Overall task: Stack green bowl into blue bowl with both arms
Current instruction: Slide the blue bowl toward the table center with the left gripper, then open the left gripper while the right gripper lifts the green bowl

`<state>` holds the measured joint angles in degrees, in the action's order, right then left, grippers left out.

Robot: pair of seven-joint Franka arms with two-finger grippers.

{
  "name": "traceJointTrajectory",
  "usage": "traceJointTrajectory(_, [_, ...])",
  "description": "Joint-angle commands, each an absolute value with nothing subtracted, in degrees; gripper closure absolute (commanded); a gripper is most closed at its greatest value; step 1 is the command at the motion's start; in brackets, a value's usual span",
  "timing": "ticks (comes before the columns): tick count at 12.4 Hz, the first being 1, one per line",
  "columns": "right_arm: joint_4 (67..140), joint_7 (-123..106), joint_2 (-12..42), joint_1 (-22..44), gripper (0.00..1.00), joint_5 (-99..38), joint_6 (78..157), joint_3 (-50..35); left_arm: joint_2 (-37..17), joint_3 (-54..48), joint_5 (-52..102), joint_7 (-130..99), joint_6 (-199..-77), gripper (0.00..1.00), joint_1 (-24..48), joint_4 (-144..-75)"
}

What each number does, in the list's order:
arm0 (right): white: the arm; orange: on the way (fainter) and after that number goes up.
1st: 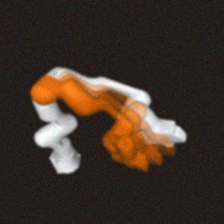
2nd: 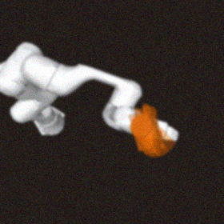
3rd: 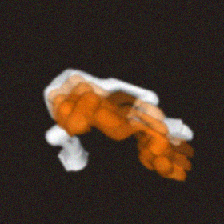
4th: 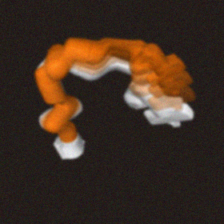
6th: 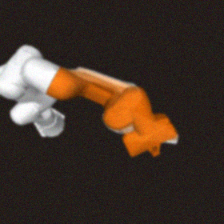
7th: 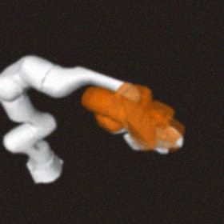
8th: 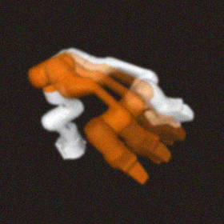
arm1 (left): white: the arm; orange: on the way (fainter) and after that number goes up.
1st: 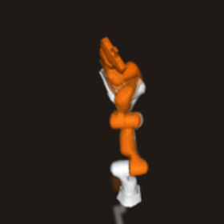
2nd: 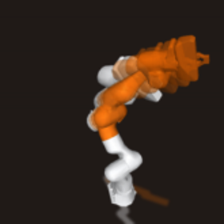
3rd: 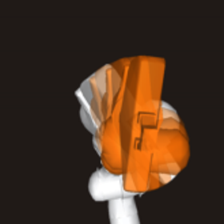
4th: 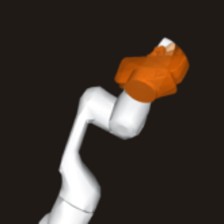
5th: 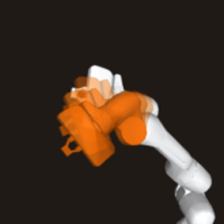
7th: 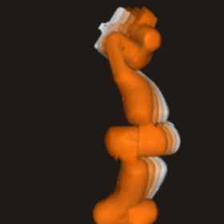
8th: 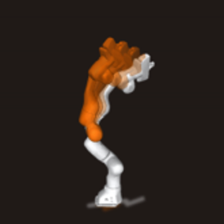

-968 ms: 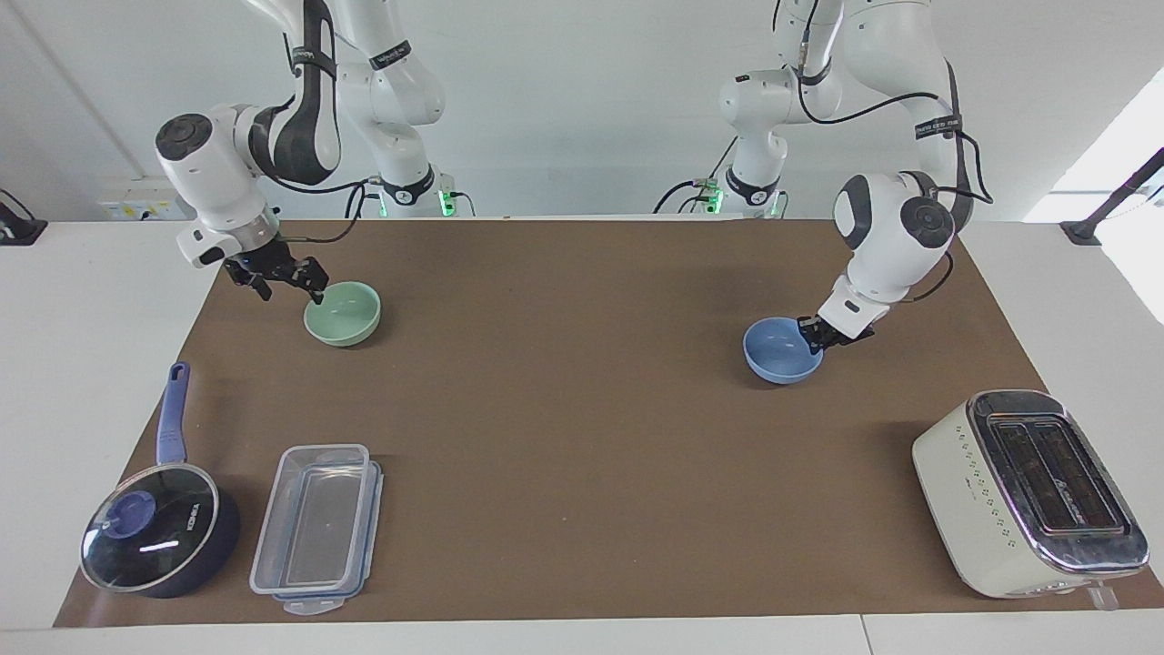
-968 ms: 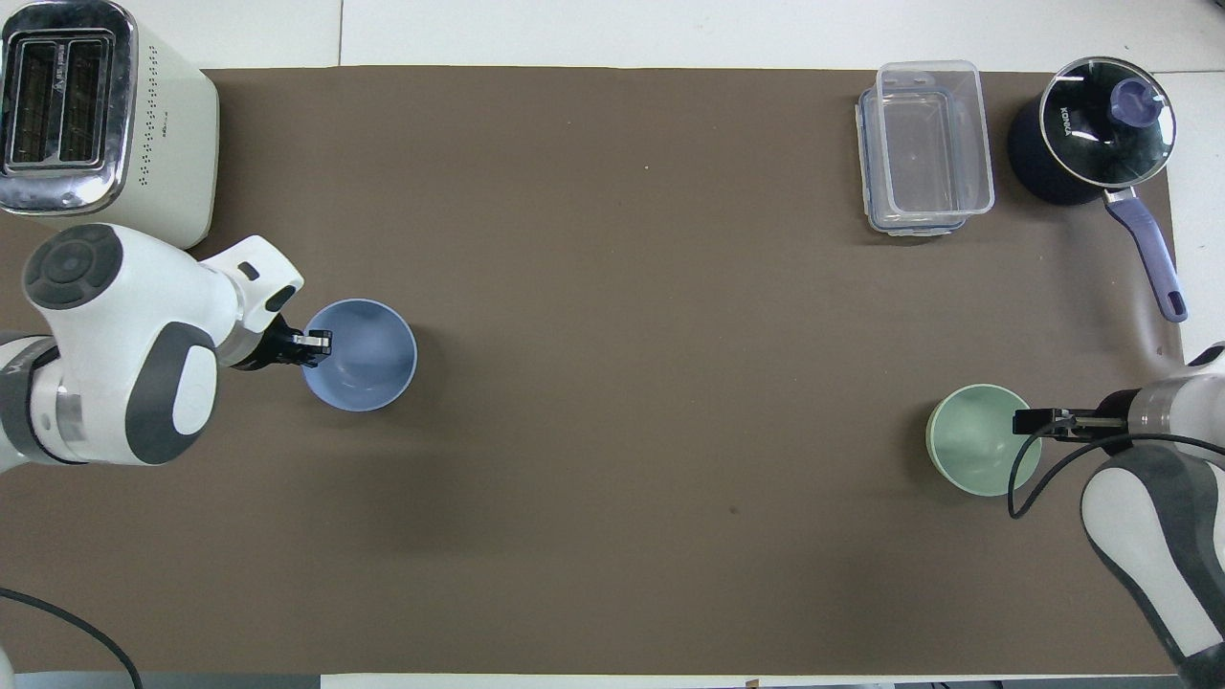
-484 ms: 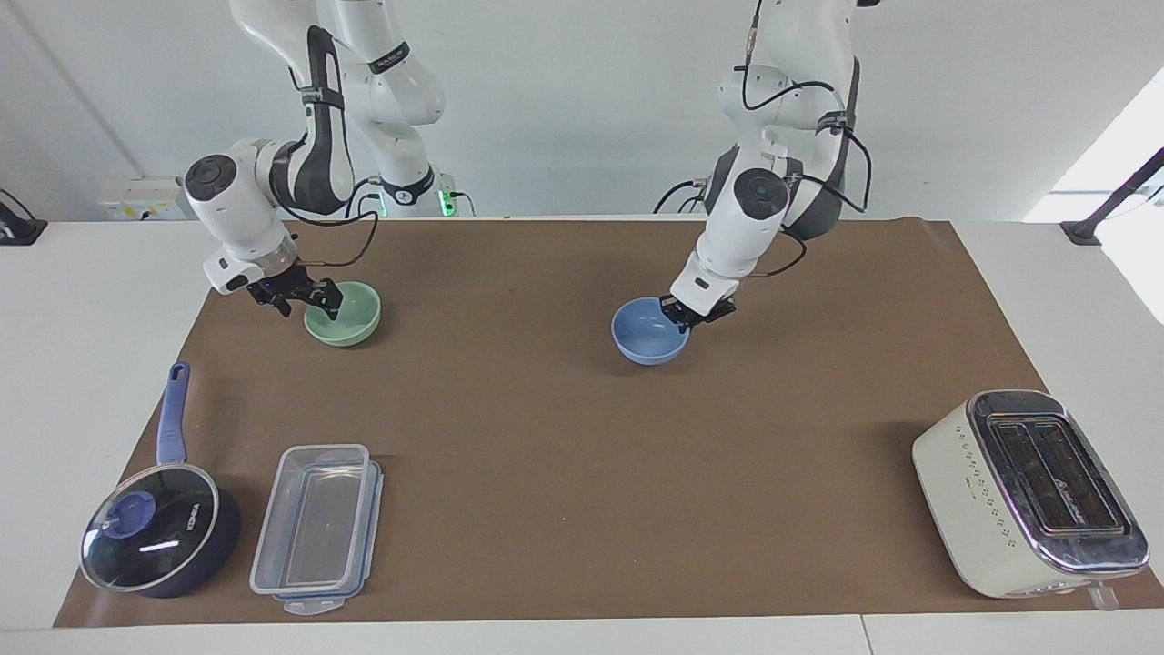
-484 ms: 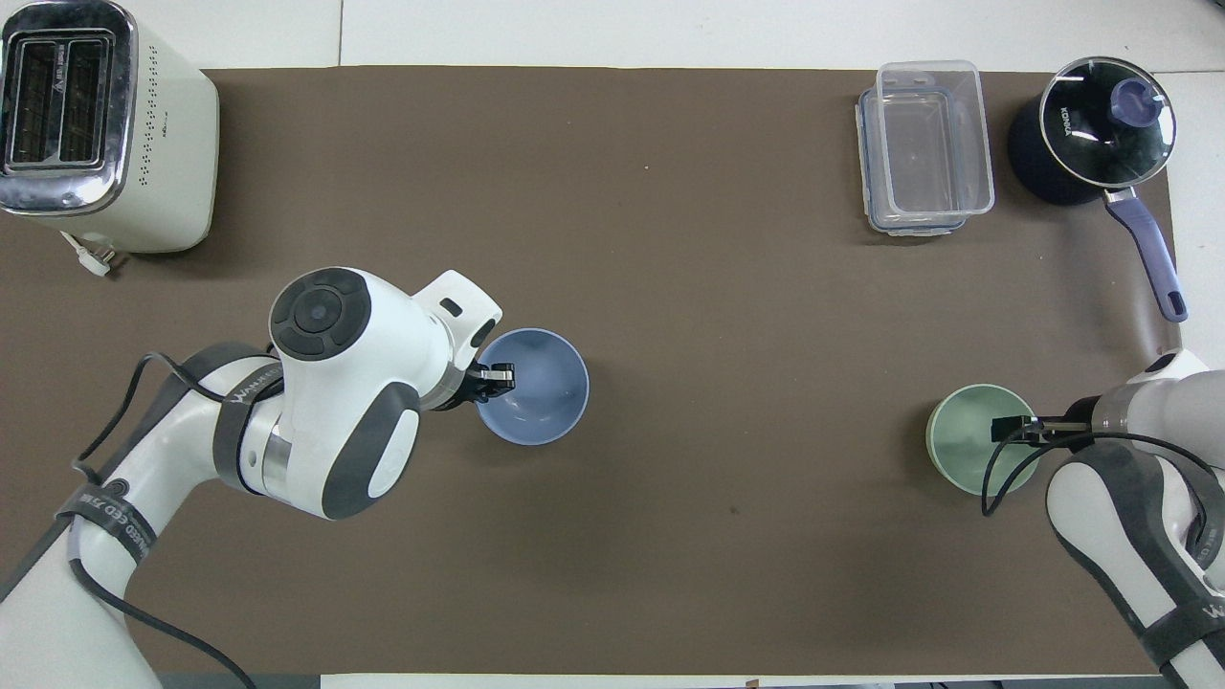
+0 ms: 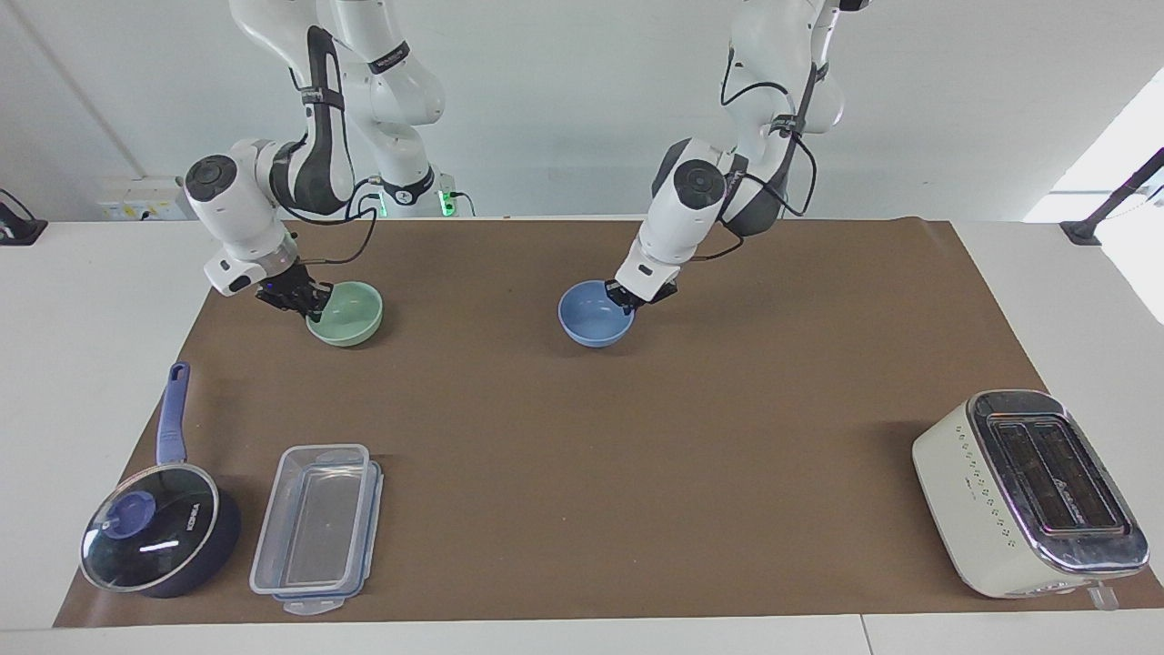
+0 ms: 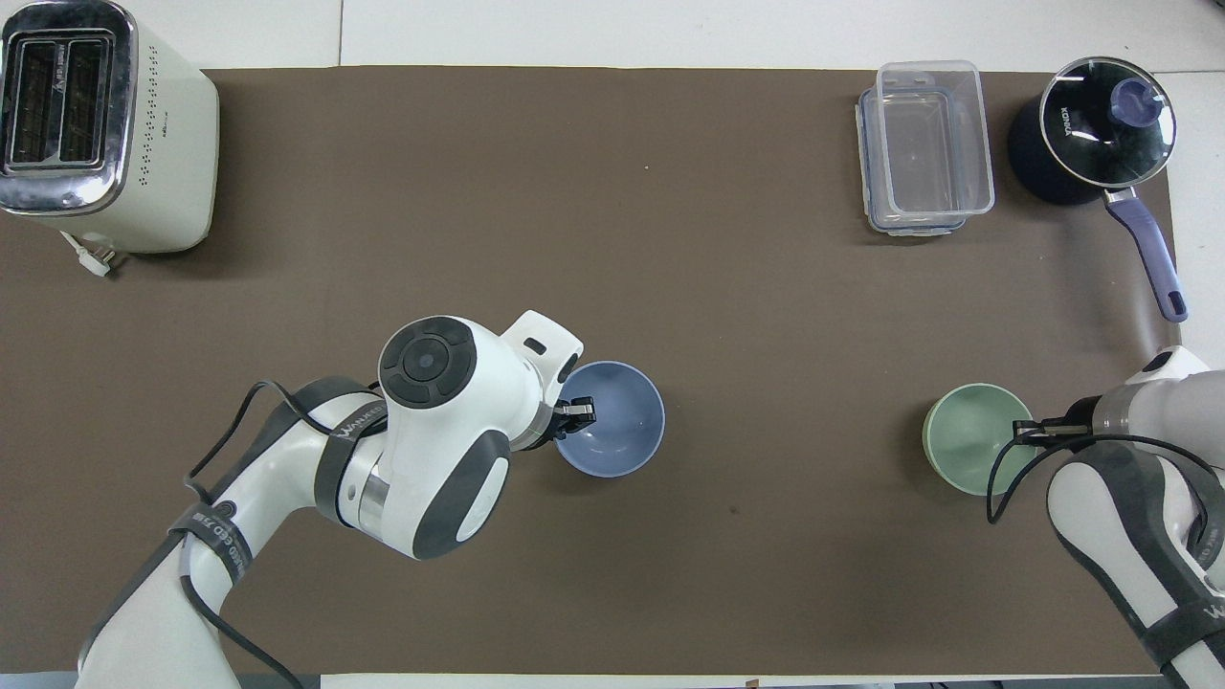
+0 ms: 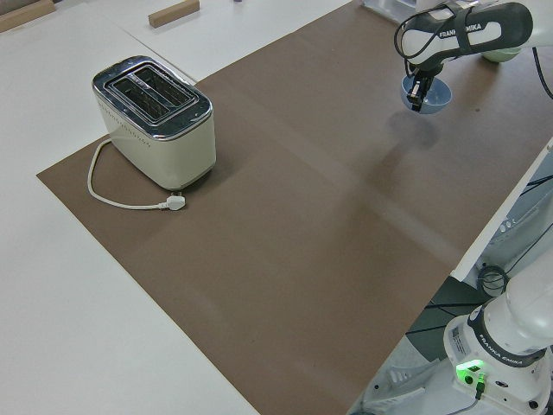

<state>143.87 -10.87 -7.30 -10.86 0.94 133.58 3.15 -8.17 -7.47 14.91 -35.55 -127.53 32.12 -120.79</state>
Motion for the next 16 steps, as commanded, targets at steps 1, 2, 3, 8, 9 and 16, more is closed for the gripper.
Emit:
traceJointTrajectory(1, [142.31,-12.39,-9.75,-11.08,1.00,0.79,132.11,2.90,-10.19,-6.42,16.35,-36.39,-130.08,1.00,34.02,-120.50])
traceJointTrajectory(2, [139.86,-12.31,-10.45,-10.99,1.00,0.88,127.92,2.47,-10.20,-6.42,16.35,-36.56,-130.08,1.00,34.36,-120.50])
traceJointTrajectory(3, [136.88,-11.96,-11.07,-9.94,1.00,0.88,123.53,2.29,-10.11,-6.42,16.26,-36.48,-129.73,0.12,34.37,-120.50])
traceJointTrajectory(8, [130.43,-6.24,-12.30,0.07,1.00,-3.39,116.28,2.20,-4.94,-6.06,16.17,-35.77,-121.23,0.00,28.77,-117.09])
traceJointTrajectory(9, [130.34,-6.24,-12.22,2.09,1.00,-6.47,116.71,2.20,-3.96,-5.98,15.48,-35.16,-117.29,0.00,25.26,-114.29])
traceJointTrajectory(16, [129.73,9.64,-7.13,25.90,1.00,-9.13,128.73,2.20,0.17,-5.98,4.33,-1.18,-95.49,0.00,-0.94,-102.33])
